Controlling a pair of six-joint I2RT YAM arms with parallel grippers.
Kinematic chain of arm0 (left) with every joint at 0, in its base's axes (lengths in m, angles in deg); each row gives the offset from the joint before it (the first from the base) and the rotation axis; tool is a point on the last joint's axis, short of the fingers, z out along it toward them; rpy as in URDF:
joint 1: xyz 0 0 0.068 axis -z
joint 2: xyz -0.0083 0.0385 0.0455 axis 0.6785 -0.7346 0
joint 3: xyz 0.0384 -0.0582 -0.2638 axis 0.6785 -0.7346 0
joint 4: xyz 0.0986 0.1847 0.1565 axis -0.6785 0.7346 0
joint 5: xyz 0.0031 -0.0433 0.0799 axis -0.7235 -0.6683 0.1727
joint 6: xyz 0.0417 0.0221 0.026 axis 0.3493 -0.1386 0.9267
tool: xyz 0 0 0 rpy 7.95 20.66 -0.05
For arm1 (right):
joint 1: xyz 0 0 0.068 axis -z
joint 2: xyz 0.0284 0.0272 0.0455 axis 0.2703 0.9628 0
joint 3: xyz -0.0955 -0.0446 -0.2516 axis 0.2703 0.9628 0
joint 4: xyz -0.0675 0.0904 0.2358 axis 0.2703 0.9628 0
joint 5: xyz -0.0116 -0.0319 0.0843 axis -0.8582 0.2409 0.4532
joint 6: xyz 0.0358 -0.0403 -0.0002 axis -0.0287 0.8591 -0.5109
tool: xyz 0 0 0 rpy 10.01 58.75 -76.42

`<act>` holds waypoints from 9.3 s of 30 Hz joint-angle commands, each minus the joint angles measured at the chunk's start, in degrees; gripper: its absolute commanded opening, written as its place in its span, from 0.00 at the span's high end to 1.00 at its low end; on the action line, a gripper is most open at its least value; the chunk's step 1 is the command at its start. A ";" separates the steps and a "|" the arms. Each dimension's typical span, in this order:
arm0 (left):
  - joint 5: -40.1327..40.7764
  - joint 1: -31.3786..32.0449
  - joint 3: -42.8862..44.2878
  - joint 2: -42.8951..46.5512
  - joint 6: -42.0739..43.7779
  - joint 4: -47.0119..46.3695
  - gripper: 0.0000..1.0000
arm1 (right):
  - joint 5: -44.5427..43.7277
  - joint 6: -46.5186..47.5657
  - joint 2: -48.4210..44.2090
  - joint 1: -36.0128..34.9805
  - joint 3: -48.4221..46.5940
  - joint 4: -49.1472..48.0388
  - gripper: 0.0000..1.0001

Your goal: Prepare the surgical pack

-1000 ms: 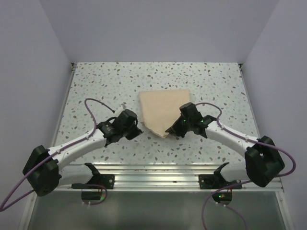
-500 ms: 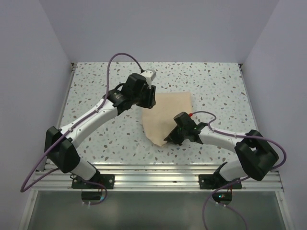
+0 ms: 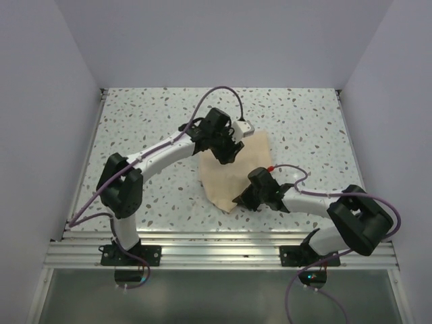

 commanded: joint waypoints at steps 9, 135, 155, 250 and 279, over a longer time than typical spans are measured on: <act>-5.50 6.46 2.99 -5.54 8.50 2.59 0.51 | -1.60 -0.12 0.06 -0.76 1.88 -0.88 1.00; 32.38 -4.17 -17.04 17.31 -61.98 6.01 0.00 | 3.05 33.98 -17.16 22.70 -19.13 30.58 0.76; 25.27 -8.57 -19.51 10.19 -73.85 0.92 0.36 | 5.25 33.89 -16.46 22.26 -17.19 29.70 0.77; -3.65 -12.17 -16.00 12.65 -92.84 -3.21 1.00 | 1.48 25.72 3.94 13.56 -4.10 -11.86 0.82; -7.87 -12.26 -16.00 11.77 -96.09 -7.87 1.00 | 5.69 12.45 -8.11 20.68 5.74 -10.27 1.00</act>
